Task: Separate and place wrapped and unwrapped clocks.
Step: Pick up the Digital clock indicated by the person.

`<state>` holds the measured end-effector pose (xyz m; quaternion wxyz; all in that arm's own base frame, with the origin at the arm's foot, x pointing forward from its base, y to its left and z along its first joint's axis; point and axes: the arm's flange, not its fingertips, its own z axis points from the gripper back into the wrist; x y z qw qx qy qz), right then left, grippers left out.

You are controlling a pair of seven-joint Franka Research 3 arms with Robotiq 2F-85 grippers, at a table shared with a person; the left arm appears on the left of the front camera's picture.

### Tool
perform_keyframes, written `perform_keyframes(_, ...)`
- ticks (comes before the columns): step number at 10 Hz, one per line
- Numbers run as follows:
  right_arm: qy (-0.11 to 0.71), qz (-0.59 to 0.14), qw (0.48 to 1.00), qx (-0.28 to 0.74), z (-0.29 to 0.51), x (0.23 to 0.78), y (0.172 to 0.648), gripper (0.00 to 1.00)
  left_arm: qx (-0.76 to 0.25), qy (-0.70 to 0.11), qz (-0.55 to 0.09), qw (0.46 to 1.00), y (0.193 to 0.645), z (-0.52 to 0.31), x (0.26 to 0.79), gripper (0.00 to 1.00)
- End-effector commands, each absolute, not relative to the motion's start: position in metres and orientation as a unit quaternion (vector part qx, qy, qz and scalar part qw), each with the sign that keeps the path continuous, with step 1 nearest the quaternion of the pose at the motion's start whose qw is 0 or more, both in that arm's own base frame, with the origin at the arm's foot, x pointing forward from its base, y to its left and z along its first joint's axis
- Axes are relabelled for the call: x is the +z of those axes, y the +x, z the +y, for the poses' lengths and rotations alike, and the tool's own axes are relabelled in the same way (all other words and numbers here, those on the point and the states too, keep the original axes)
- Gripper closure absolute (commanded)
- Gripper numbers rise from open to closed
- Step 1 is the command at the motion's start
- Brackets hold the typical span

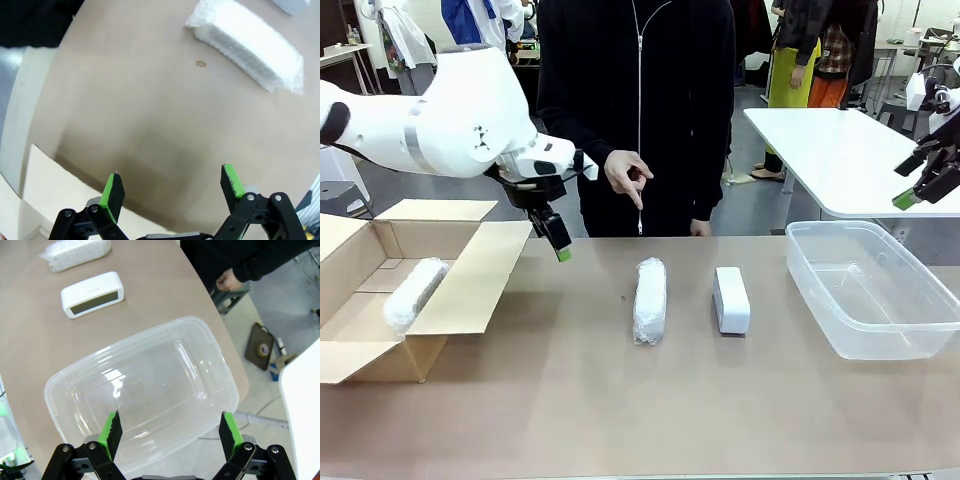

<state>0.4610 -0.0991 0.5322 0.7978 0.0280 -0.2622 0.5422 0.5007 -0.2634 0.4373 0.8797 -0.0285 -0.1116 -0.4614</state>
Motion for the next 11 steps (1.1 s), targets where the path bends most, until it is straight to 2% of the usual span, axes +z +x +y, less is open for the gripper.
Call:
perform_keyframes(1, 0.034, -0.266, 0.796, 0.543, -0.1, 0.531, 0.462, 0.0, -0.415, -0.021, -0.108, 0.903, 0.499, -0.289, 0.428, 0.0)
perform_keyframes(6, 0.034, -0.266, 0.796, 0.543, -0.1, 0.531, 0.462, 0.0, -0.375, -0.072, -0.103, 0.918, 0.481, -0.334, 0.417, 0.0)
perform_keyframes(11, 0.034, -0.266, 0.796, 0.543, -0.1, 0.531, 0.462, 0.0, -0.33, -0.052, -0.1, 0.937, 0.486, -0.375, 0.407, 0.0)
